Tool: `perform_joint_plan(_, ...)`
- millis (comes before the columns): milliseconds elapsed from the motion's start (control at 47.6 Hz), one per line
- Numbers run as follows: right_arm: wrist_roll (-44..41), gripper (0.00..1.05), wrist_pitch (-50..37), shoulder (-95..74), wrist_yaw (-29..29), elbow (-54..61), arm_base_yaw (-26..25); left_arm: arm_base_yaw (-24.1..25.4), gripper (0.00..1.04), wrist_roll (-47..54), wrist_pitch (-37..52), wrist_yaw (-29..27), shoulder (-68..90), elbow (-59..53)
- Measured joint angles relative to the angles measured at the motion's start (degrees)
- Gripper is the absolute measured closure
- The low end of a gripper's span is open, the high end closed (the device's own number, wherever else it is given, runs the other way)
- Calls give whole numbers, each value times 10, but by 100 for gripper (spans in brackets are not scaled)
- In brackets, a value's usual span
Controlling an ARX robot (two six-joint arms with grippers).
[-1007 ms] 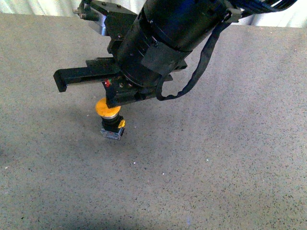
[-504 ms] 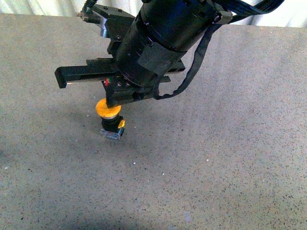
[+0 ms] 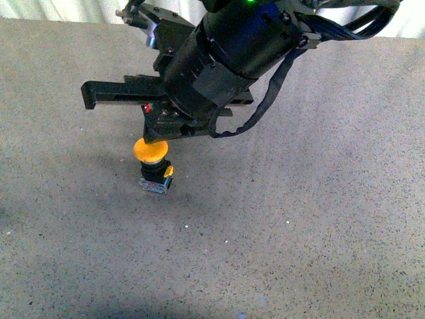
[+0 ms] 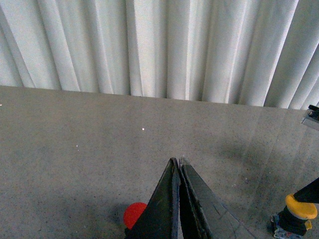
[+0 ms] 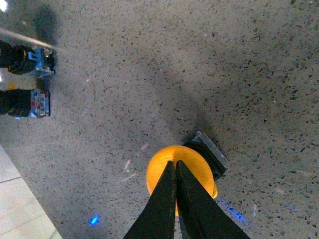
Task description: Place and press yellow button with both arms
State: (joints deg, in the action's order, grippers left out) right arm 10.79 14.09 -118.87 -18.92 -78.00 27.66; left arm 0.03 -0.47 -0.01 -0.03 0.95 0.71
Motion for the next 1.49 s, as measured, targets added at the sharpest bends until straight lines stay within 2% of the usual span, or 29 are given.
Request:
perform_joint_plan(189,37,103,-52,82,-25,46,-39,0,103,0,0,0,0,0)
perform_joint_plan(336,38,101,-93,167,-21,76,-72,0,103,0,0,0,0,0)
perform_joint_plan(420,28,87,-123,233,-1,113,-100,0,103,0,0,0,0,0)
perform_joint_plan(504,15,68,-148,308,11,176,-138,0,103,0,0,0,0,0)
perform_joint_plan(546,13,62,-150,317,17,186,-144,0,103,0,0,0,0,0)
perform_joint_plan(588,-5,65,-203,324,74,209,-141,0,103,0,0,0,0,0)
perform_joint_plan(630,-36,74,-335,336,187,265,-138,0,103,0,0,2,0,0)
perform_joint_plan(672,-62,83,-446,349,265,325,-138,0,103,0,0,2,0,0)
perform_joint_plan(714,-77,91,-524,365,303,379,-145,0,103,0,0,1,0,0)
perform_joint_plan(777,-94,103,-587,399,303,442,-160,0,103,0,0,0,0,0)
perform_joint_plan(966,-103,103,-620,477,276,551,-190,0,103,0,0,0,0,0)
perform_joint_plan(1427,-104,103,-606,624,232,687,-233,0,103,0,0,0,0,0)
perform_joint_plan(1490,-105,103,-597,643,200,697,-252,0,103,0,0,0,0,0)
